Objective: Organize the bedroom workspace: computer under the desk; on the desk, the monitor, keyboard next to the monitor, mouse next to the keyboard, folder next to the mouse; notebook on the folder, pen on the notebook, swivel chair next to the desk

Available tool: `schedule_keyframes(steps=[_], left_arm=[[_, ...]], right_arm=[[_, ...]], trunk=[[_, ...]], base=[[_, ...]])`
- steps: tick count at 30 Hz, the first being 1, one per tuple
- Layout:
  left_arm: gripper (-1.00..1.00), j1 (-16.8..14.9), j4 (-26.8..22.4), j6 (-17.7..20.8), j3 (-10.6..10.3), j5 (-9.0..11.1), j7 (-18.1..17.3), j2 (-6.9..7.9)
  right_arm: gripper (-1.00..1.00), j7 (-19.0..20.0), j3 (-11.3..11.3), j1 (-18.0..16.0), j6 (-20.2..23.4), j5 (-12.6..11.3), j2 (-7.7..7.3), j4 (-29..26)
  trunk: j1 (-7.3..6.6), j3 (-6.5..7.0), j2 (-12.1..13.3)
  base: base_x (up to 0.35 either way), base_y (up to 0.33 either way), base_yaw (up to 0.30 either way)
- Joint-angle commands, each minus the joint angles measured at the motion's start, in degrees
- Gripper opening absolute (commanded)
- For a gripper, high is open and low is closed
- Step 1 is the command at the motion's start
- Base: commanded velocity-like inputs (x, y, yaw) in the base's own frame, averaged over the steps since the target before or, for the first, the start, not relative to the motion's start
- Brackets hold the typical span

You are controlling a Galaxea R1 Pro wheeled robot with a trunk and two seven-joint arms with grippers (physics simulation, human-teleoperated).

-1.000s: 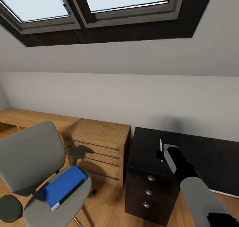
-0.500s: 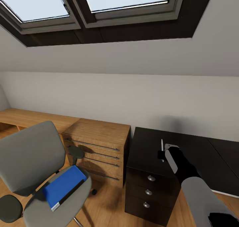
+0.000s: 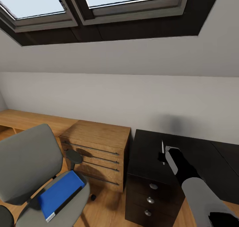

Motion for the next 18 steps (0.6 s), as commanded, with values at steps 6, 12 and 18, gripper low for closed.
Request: schedule_keyframes(steps=[6, 12, 18], left_arm=[[1.00, -0.03, 0.03, -0.10, -0.11, 0.27, 0.06, 0.01], [1.00, -0.03, 0.03, -0.09, -0.09, 0.27, 0.09, 0.07], [1.00, -0.03, 0.03, -0.09, -0.06, 0.28, 0.25, -0.09]], right_arm=[[-1.00, -0.42, -0.03, -0.04, 0.08, -0.68, -0.08, 3.38], [-1.00, -0.41, -0.04, -0.04, 0.06, -0.68, -0.06, 3.79], [-1.00, -0.47, 0.01, -0.04, -0.07, -0.72, -0.03, 3.86]], trunk=[[0.01, -0.07, -0.05], [0.01, -0.07, -0.05], [0.01, -0.07, -0.05]], base=[[0.014, 0.000, 0.000], [0.002, 0.000, 0.000], [0.000, 0.000, 0.000]])
